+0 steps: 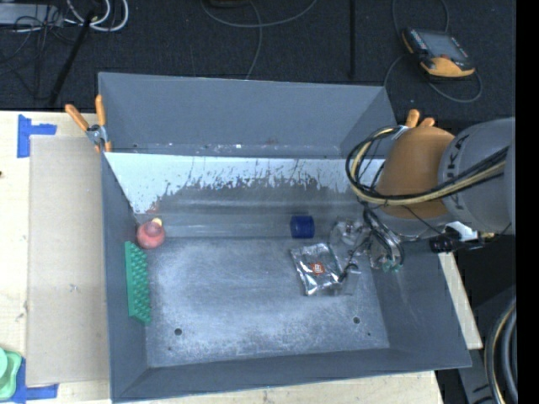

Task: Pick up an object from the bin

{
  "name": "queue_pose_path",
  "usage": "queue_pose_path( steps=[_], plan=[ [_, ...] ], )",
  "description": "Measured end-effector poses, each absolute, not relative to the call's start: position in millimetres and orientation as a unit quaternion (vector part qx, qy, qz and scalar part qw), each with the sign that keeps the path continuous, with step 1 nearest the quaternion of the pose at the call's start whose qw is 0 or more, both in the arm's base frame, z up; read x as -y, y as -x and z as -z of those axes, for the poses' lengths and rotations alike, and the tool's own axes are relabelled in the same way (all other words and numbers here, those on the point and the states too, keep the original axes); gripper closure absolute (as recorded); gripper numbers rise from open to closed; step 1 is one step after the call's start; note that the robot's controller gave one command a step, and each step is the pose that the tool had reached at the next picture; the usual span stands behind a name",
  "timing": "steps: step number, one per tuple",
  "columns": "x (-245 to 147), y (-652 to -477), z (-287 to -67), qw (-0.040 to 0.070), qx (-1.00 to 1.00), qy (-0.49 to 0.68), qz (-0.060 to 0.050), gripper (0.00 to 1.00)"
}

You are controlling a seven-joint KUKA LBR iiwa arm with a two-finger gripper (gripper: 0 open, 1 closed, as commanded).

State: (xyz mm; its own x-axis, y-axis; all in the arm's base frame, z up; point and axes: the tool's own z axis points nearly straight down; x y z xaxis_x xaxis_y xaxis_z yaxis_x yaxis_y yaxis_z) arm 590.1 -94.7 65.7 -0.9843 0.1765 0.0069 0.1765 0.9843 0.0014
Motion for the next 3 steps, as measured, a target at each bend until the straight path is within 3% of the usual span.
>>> queue_pose_path(
  steps=[1,2,3],
  plan=[
    [59.5,-568.0,-100.0,0.0,0.984,0.181,0.001,0.0],
    [54.0,-565.1,-109.8,0.0,0.979,0.202,0.0,0.0],
    [65.3,-565.1,-68.4,0.002,0.95,0.312,0.0,0.0]
  ],
)
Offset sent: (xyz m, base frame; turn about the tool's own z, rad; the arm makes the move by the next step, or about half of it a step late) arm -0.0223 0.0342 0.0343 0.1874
